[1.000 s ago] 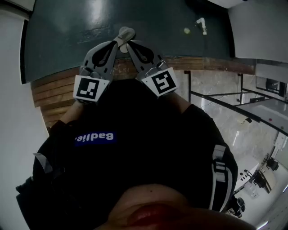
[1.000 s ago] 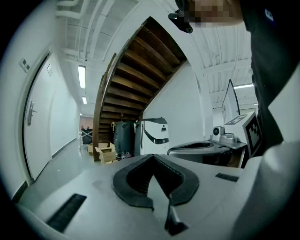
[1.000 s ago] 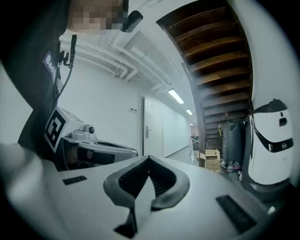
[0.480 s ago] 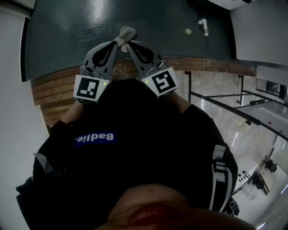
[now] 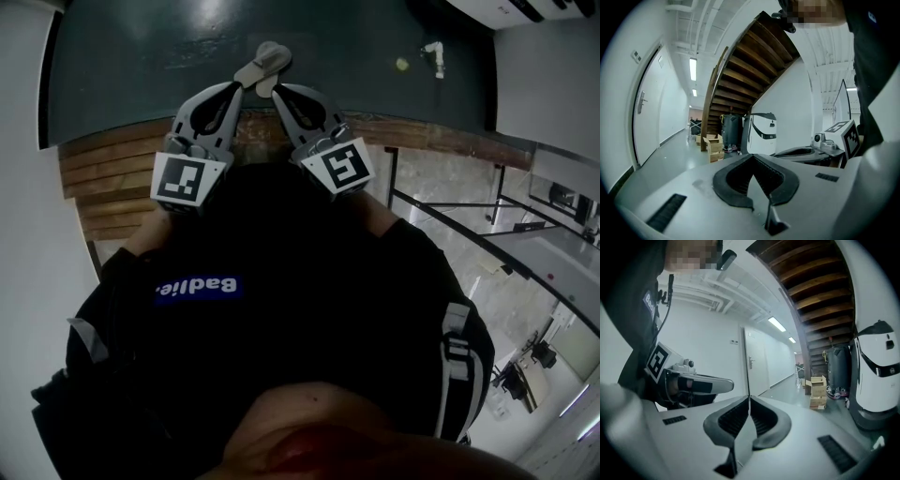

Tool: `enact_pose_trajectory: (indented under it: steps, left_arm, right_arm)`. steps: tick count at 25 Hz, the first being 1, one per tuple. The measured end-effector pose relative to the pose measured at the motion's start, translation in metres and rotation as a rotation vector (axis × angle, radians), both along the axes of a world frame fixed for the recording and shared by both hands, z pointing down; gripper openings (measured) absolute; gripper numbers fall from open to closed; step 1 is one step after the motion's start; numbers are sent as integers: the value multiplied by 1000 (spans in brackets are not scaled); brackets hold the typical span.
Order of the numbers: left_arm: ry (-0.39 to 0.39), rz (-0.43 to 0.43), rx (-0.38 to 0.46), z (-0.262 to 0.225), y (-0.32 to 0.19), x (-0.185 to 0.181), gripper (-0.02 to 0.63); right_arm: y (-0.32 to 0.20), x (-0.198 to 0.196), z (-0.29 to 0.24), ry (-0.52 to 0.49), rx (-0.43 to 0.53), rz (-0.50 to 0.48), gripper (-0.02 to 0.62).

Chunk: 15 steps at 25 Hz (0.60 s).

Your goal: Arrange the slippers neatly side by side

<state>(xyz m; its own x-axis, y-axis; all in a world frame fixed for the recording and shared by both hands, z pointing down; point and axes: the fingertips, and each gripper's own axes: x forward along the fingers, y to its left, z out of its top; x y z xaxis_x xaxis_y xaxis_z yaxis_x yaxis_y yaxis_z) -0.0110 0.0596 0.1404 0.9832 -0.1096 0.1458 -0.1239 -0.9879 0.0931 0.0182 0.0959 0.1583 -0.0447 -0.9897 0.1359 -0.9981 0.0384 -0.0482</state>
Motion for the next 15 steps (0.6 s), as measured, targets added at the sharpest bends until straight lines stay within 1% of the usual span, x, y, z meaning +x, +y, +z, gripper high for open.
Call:
enact_pose_trajectory:
  steps: [3, 6, 8, 13, 15]
  left_arm:
    - [-22, -22, -8, 9, -6, 0, 0]
    - [-37, -46, -17, 16, -13, 0, 0]
    - [-47, -63, -22, 21, -21, 0, 0]
    - [-85, -118, -37, 38, -44, -2, 0]
    - [-98, -131, -27, 43, -55, -3, 0]
  right_arm:
    - [-7, -1, 13, 11, -29, -37, 2]
    - [-18, 4, 32, 16, -82, -64, 11]
    - [-27, 11, 48, 28, -122, -79, 44]
    - [-50, 35, 89, 46, -245, -110, 67]
    - [-60, 43, 105, 66, -269, -123, 71]
